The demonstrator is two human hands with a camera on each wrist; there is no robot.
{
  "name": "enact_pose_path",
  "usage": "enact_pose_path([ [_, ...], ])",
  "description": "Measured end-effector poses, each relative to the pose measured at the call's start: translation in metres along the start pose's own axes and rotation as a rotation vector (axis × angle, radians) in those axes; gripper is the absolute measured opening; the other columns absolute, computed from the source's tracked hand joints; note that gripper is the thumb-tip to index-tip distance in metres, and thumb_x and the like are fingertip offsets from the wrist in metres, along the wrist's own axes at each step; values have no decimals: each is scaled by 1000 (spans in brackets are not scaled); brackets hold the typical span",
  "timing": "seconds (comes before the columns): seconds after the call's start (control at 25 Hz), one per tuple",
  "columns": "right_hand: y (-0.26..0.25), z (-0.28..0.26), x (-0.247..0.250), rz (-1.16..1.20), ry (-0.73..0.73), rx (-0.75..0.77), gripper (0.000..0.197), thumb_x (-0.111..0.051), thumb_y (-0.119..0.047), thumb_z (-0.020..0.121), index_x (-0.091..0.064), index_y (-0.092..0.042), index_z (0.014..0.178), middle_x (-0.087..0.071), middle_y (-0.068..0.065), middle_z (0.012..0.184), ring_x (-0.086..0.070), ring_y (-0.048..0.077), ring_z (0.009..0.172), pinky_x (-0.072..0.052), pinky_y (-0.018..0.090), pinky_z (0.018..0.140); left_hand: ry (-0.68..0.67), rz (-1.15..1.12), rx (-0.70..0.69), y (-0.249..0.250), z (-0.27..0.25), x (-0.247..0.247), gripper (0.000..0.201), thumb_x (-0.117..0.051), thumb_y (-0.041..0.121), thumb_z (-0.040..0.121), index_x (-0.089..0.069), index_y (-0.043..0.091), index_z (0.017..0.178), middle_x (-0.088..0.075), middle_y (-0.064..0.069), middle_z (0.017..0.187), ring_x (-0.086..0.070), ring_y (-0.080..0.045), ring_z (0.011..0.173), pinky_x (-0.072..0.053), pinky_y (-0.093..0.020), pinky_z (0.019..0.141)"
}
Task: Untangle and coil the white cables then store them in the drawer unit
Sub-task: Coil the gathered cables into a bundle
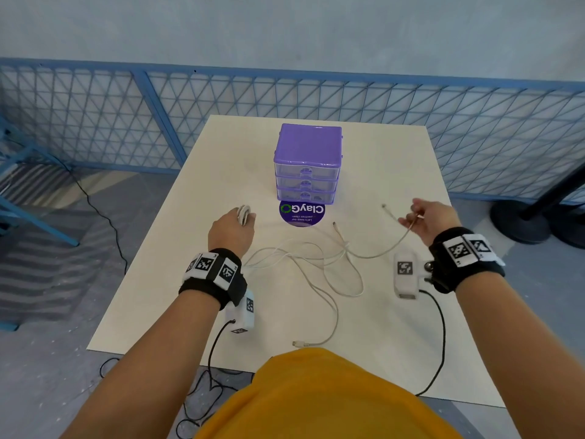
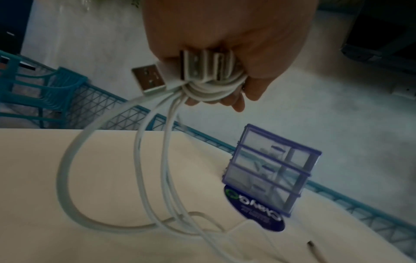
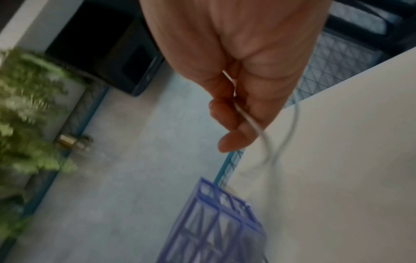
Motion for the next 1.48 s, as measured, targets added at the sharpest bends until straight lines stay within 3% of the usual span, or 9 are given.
enact_pose_path([
  [0.28, 64, -16, -39, -306, -170, -93, 25, -34, -1, 92, -49, -6, 73, -44, 8, 65, -47, 9, 31, -50, 20, 36, -90, -437, -126, 62, -17, 9, 17, -56, 24, 90, -53, 10, 81, -52, 3, 65, -46, -16, 61, -40, -16, 56],
  [0.6, 80, -26, -37, -980, -264, -233, 21, -42, -20, 92, -49, -3, 102, -50, 12, 97, -49, 19, 70, -35, 25, 55, -236, -709, -65, 82, -31, 2, 14, -58, 25, 89, -54, 11, 92, -52, 5, 66, -51, -10, 58, -39, -5, 41],
  [0.8, 38, -37, -66, -1317, -109, 292, 34, -46, -35, 87, -60, -7, 99, -56, 20, 107, -54, 35, 111, -42, 35, 87, -299, -744, -66, 86, -31, -11, 22, -60, 30, 87, -54, 17, 70, -52, 2, 59, -52, -8, 52, -44, -21, 54],
  [0.88, 22, -61, -95, -1029, -272, 464, 32, -43, -29, 91, -58, -8, 112, -59, 13, 115, -55, 26, 107, -41, 30, 89, -341, -769, -93, 93, -35, -18, 29, -58, 29, 88, -52, 16, 63, -51, 1, 56, -50, -10, 53, -43, -24, 56],
  [1.04, 32, -110, -138, -644, -765, 310, 32, -22, -18, 99, -54, -17, 92, -56, -8, 85, -55, -13, 72, -40, 5, 70, -460, -1026, -115, 114, -44, -25, 36, -48, 22, 95, -48, 11, 61, -48, 8, 44, -47, -8, 45, -48, -21, 52],
  [1.16, 45, -107, -136, -751, -712, 275, 51, -13, -36, 98, -61, -17, 97, -61, -7, 82, -58, -5, 75, -40, 6, 72, -503, -1281, -37, 121, -46, -26, 27, -43, 20, 96, -50, 11, 72, -48, 8, 46, -46, -6, 44, -49, -20, 51],
  [1.24, 53, -107, -135, -778, -753, 291, 59, -13, -40, 97, -61, -14, 74, -60, -3, 64, -57, -1, 56, -44, 8, 67, -518, -1376, 2, 121, -46, -27, 25, -43, 20, 96, -51, 11, 74, -48, 7, 48, -46, -6, 45, -51, -21, 50],
  [1.36, 66, -102, -132, -621, -842, 191, 43, -29, -30, 97, -48, -18, 60, -41, -12, 38, -36, 3, 34, -47, 23, 53, -481, -1345, 23, 114, -41, -24, 27, -42, 21, 97, -49, 13, 72, -48, 9, 47, -47, -5, 43, -50, -23, 49],
  [1.48, 68, -97, -124, -690, -857, 216, 33, -37, -23, 96, -51, -18, 66, -42, -13, 42, -33, 1, 34, -36, 16, 41, -396, -1275, 16, 100, -25, -16, 25, -44, 22, 96, -49, 15, 73, -49, 10, 48, -44, -5, 44, -42, -26, 56],
])
Point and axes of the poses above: each hand's wrist, its own z-axis towards the middle knuckle, its own x-axis out of the back of the hand, y = z × x, the point moved 7 cm from there along z, towards the middle knuckle
